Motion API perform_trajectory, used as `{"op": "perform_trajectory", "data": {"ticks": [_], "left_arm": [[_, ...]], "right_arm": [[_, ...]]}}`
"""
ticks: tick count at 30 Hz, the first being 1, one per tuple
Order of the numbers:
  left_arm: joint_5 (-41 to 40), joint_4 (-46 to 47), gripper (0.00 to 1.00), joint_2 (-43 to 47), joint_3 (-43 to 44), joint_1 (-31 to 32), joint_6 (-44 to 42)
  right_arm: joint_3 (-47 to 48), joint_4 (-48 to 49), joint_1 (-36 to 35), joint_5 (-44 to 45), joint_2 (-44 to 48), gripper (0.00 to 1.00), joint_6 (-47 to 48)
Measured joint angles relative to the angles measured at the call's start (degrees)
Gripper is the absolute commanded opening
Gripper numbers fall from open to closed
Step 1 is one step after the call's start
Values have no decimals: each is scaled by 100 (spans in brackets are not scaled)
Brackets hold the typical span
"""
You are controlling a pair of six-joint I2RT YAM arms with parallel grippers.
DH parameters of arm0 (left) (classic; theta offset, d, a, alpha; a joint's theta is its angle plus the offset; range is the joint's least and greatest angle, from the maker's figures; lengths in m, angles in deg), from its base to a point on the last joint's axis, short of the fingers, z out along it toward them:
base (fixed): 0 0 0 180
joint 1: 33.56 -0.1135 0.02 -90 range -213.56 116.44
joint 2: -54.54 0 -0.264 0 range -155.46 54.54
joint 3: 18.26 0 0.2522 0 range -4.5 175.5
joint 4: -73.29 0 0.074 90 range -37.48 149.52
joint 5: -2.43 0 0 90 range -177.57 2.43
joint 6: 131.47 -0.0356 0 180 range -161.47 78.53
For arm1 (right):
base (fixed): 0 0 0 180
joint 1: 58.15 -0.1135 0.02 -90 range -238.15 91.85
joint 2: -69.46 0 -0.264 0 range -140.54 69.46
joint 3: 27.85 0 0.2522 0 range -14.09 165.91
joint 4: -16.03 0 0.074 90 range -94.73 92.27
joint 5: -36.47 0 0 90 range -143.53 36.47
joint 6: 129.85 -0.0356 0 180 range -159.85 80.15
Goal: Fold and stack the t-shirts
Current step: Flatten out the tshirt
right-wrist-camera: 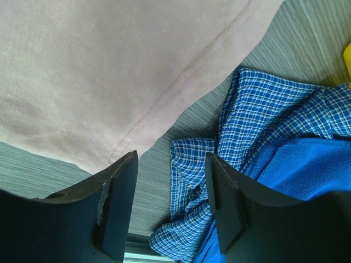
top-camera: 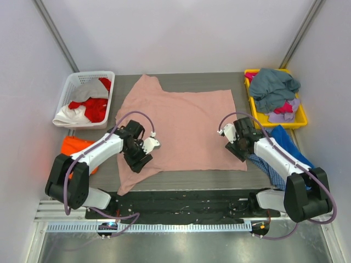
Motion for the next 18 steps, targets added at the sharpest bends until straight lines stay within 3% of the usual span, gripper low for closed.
{"op": "perform_trajectory", "data": {"ticks": [18], "left_arm": [[-66,264,45,-326,-214,0,-166]], "right_arm": [[-35,-240,0,22,461,58,-70]]}}
